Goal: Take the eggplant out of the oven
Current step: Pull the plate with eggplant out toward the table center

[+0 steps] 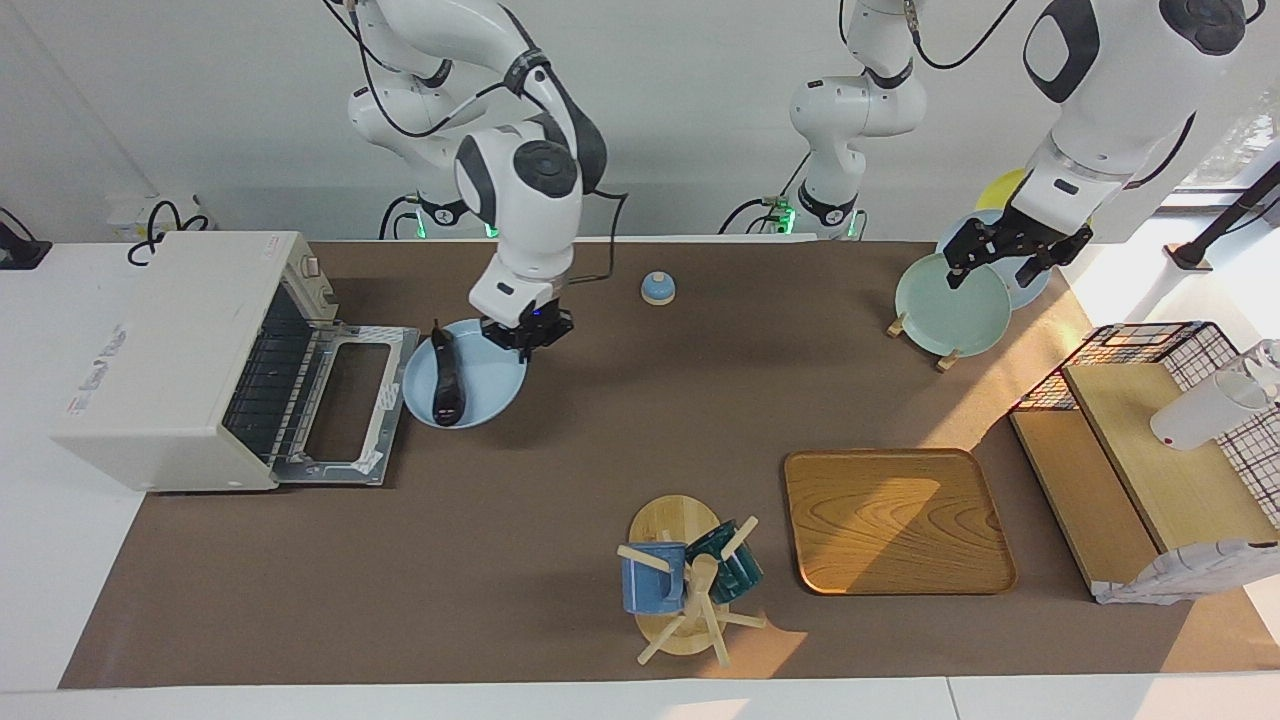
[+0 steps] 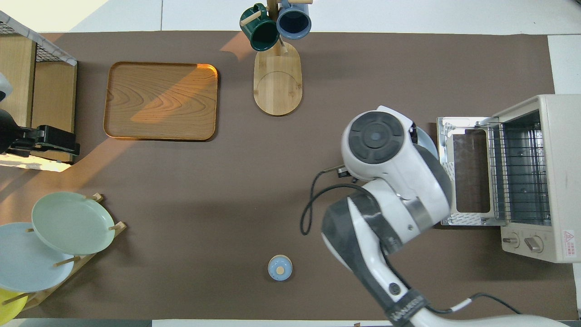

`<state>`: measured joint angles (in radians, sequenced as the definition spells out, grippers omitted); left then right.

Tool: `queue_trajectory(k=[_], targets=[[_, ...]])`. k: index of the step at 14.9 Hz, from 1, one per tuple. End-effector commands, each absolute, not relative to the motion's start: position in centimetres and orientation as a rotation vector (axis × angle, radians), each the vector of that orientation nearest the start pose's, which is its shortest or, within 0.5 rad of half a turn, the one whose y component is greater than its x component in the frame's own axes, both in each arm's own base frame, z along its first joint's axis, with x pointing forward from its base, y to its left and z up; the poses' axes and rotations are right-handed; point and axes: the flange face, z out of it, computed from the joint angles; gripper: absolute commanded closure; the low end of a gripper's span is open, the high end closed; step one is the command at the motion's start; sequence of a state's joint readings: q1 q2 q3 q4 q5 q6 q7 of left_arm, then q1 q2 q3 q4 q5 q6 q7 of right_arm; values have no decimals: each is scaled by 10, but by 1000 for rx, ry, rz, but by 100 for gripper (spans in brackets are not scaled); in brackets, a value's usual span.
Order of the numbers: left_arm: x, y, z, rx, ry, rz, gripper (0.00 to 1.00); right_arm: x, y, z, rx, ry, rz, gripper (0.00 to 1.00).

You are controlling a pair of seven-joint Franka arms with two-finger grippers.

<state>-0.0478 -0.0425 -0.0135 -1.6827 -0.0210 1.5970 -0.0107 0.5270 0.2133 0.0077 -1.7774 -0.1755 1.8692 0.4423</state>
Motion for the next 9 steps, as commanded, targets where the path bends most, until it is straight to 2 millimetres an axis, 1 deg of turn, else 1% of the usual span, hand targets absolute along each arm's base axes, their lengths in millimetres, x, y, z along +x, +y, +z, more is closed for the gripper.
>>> queue_trajectory(k=[1,2,3,5,6,8,9], targets=[[534,-32,600,-3139,99,58,0,559,392,406,-3347,-58,70,100],[534,-32,600,-3139,99,58,0,564,415,397,-3322,13,51,100],[534,-32,600,-3139,99,58,0,564,430,395,-3286,44,35,100],[533,-32,600,-3138,91,65,0,561,448,397,-3215,83,-38,100],[533,-35,600,-3138,101,70,0,559,453,393,-3196,75,-57,100],[533,-35,600,-3138,101,58,0,546,456,365,-3189,41,-64,100],[534,-33,600,-3139,99,58,0,538,453,355,-3179,30,-76,100]])
